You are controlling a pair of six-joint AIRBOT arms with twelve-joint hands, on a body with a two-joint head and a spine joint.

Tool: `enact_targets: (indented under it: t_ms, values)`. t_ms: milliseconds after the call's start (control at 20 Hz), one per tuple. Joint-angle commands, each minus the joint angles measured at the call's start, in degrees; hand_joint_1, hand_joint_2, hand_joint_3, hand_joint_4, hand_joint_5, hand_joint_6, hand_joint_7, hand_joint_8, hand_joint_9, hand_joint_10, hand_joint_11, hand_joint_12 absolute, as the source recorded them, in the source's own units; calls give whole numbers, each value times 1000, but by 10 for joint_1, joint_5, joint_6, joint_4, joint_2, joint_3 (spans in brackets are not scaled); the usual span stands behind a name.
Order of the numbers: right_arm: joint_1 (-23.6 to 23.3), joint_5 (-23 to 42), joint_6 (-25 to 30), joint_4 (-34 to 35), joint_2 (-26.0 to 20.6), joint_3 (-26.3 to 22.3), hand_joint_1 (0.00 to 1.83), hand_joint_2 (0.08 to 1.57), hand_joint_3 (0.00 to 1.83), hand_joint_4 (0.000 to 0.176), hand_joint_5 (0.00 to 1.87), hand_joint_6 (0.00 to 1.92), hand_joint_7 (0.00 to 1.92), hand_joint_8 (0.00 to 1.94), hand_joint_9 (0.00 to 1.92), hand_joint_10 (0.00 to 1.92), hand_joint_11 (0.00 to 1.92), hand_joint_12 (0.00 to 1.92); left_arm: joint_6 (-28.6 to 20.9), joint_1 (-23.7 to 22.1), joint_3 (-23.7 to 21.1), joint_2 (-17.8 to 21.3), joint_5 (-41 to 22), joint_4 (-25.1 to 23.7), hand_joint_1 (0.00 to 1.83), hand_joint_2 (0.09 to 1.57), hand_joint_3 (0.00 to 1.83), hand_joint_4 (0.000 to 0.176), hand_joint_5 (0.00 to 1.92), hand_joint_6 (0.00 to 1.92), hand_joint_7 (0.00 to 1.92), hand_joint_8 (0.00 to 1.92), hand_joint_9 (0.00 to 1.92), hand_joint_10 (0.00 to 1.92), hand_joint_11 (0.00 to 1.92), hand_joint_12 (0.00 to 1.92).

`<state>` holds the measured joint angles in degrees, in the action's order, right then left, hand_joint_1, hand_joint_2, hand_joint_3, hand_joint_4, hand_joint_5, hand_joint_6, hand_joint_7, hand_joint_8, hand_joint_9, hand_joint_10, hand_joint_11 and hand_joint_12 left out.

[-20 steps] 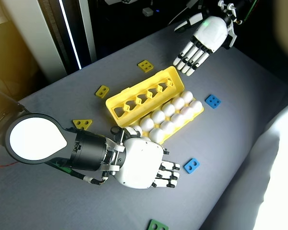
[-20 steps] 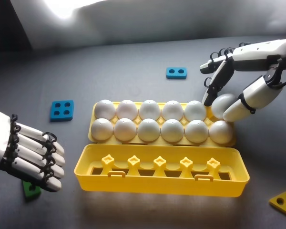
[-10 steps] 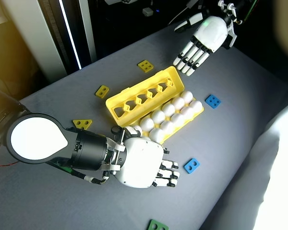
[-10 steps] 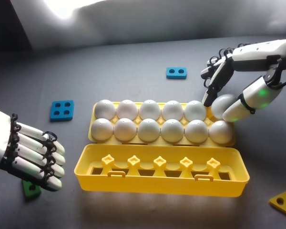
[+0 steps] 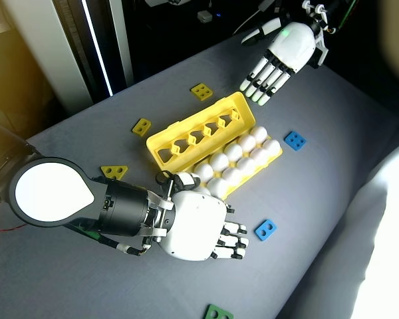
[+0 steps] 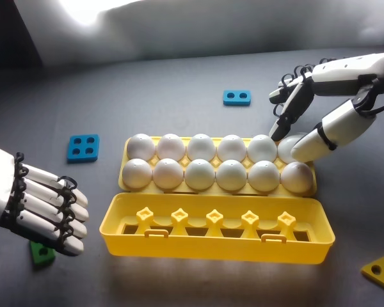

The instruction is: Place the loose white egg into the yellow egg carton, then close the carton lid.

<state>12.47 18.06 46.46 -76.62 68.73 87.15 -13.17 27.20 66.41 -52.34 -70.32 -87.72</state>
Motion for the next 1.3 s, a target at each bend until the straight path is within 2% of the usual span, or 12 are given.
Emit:
enact_targets:
  t_ms: [0,100,350,450,650,750,800,900,1000,1050,1200,1250]
  values:
    - [-6,14,2,16,-7,1,812,914,0,176,863,1,184,0,0,0,0,0,-2,-3,1,9,-32,36,0,1130,0,0,281,3,245,1,163,2,0,297]
    - [-6,14,2,16,-7,1,756,927,0,176,773,0,149,0,0,0,0,0,-2,-3,1,9,-32,36,0,1132,1,0,309,6,278,5,192,7,0,381]
    - [-25,18,-36,17,-9,1,746,873,0,176,661,0,133,1,0,0,0,0,-2,1,-1,9,-32,36,0,1125,0,0,286,0,269,0,180,0,0,343]
    - [-33,26,-86,55,-13,1,716,864,0,176,543,0,52,0,0,0,0,0,-3,4,-3,9,-32,36,0,1130,0,0,281,4,264,3,178,4,0,307]
    - [-53,86,-122,73,-28,0,724,853,0,175,450,0,5,0,0,0,0,0,-5,11,-11,11,-25,36,0,1126,0,0,293,5,270,2,184,4,0,341]
    - [-67,121,-201,64,-66,-32,581,867,0,168,257,0,0,0,0,0,0,0,-5,16,-17,12,-17,37,0,1125,0,0,272,2,250,1,169,0,0,293]
    - [-70,121,-215,51,-71,-37,581,867,0,168,257,0,0,0,0,0,0,0,-5,16,-18,12,-16,37,0,1125,0,0,272,2,250,1,169,0,0,293]
    - [-77,116,-277,20,-110,-83,523,883,0,144,168,0,0,0,0,0,0,0,-5,18,-25,13,-10,37,0,1128,1,0,259,1,244,0,155,1,0,247]
    - [-74,117,-276,22,-136,-112,478,885,0,119,99,0,0,0,0,0,0,0,-5,17,-28,14,-7,37,0,1125,0,0,262,1,250,2,166,2,0,285]
    - [-72,119,-292,16,-155,-130,478,885,0,87,48,0,0,0,0,0,0,0,-5,18,-27,14,-7,37,0,1128,1,0,266,3,253,4,169,3,0,286]
    - [-93,119,-292,-36,-211,-181,389,905,9,50,17,5,0,0,0,0,0,0,8,19,-26,10,7,45,0,1130,2,0,262,0,241,1,160,0,0,248]
    - [-103,118,-292,-61,-235,-207,354,918,13,46,19,6,0,0,0,0,0,0,8,22,-29,9,13,52,0,1129,1,0,251,1,227,2,145,1,0,198]
